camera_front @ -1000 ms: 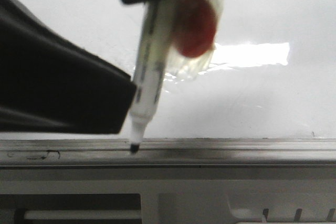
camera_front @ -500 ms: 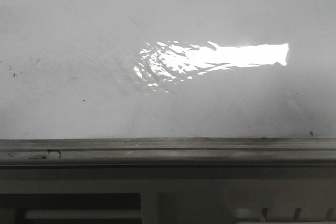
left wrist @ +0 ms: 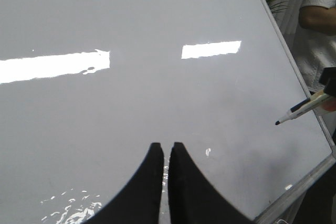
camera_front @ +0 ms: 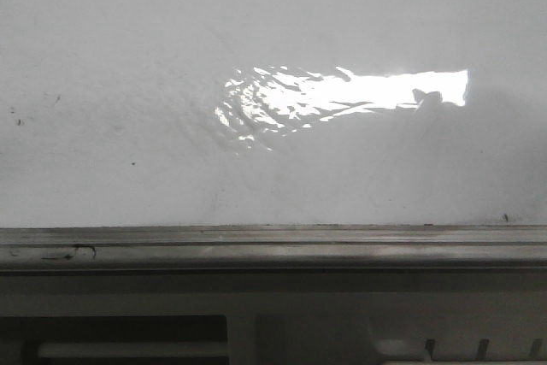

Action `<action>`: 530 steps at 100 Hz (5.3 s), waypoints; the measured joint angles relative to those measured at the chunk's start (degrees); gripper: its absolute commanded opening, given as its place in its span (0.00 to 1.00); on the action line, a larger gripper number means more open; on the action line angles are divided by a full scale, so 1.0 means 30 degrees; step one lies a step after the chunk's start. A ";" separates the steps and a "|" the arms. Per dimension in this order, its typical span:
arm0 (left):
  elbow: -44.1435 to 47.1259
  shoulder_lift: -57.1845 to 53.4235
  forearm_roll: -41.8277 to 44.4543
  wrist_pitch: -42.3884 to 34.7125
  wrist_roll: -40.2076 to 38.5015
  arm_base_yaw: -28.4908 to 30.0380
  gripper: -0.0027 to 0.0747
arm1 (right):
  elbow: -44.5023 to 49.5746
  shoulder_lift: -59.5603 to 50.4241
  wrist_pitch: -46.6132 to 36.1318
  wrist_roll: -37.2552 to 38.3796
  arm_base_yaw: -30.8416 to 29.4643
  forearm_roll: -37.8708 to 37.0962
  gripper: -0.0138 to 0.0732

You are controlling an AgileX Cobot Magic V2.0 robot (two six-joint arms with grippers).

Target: Write number 9 on whiteboard

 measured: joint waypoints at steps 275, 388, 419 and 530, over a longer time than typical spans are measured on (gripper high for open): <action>0.0000 0.3597 0.0979 0.4879 0.1208 0.0000 0.52 | -0.3170 0.6819 0.1455 -0.0441 0.7098 0.3344 0.09; -0.0512 1.3256 -0.6958 0.6596 1.2789 -0.7221 0.52 | -0.4305 0.7345 0.3711 -0.0552 1.0117 0.3376 0.09; -0.0512 1.3262 -0.6792 0.7300 1.2828 -0.7234 0.04 | -0.4355 0.7593 0.3454 -0.0672 1.0277 0.3447 0.09; 0.1914 1.3292 -0.7239 0.7094 1.3023 -0.7303 0.01 | -0.4429 0.6170 0.2144 -0.0496 1.0317 0.4915 0.72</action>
